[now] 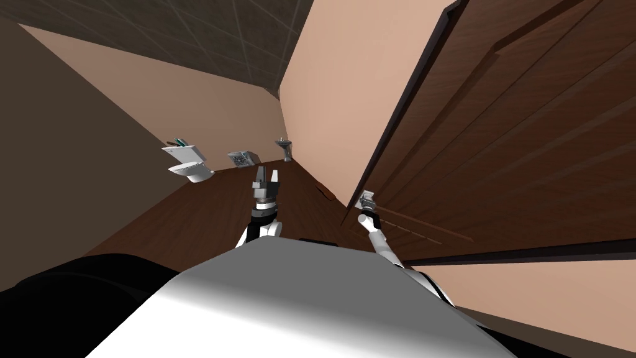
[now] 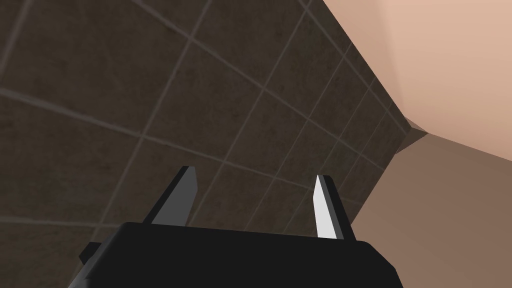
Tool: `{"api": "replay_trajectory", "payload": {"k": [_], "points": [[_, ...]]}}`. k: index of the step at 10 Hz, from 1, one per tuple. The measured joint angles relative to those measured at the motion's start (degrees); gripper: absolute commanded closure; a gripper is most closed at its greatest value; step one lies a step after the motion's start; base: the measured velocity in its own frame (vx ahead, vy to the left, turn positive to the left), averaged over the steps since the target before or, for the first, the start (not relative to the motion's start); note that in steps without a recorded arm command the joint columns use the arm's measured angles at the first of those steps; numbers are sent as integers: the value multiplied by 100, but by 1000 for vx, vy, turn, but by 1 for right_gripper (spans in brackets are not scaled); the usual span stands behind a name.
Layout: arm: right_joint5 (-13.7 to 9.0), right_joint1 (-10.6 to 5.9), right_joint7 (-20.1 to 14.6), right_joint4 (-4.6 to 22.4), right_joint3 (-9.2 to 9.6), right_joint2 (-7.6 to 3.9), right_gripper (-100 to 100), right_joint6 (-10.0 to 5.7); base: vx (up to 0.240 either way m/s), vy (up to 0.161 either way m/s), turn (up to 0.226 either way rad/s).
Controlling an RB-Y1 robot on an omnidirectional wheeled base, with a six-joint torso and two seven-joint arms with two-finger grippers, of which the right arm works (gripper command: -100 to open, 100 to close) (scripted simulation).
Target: Pull the door open
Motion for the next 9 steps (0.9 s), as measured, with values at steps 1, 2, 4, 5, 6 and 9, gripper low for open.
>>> {"api": "replay_trajectory", "payload": {"k": [1, 2, 4, 5, 6, 9], "points": [[-1, 1, -2, 0, -1, 0, 100, 0, -109, -18, 97], [-6, 17, -40, -29, 19, -49, 100, -1, -191, -65, 137], [-6, 52, -186, -58, 130, -149, 100, -7, -226, -49, 161], [-9, 86, -265, -76, 200, -196, 100, 8, -213, -79, 141], [-15, 149, -337, -136, 271, -229, 100, 45, -210, -74, 179], [-24, 246, -618, -233, 497, -407, 100, 79, -203, -56, 156]]}}
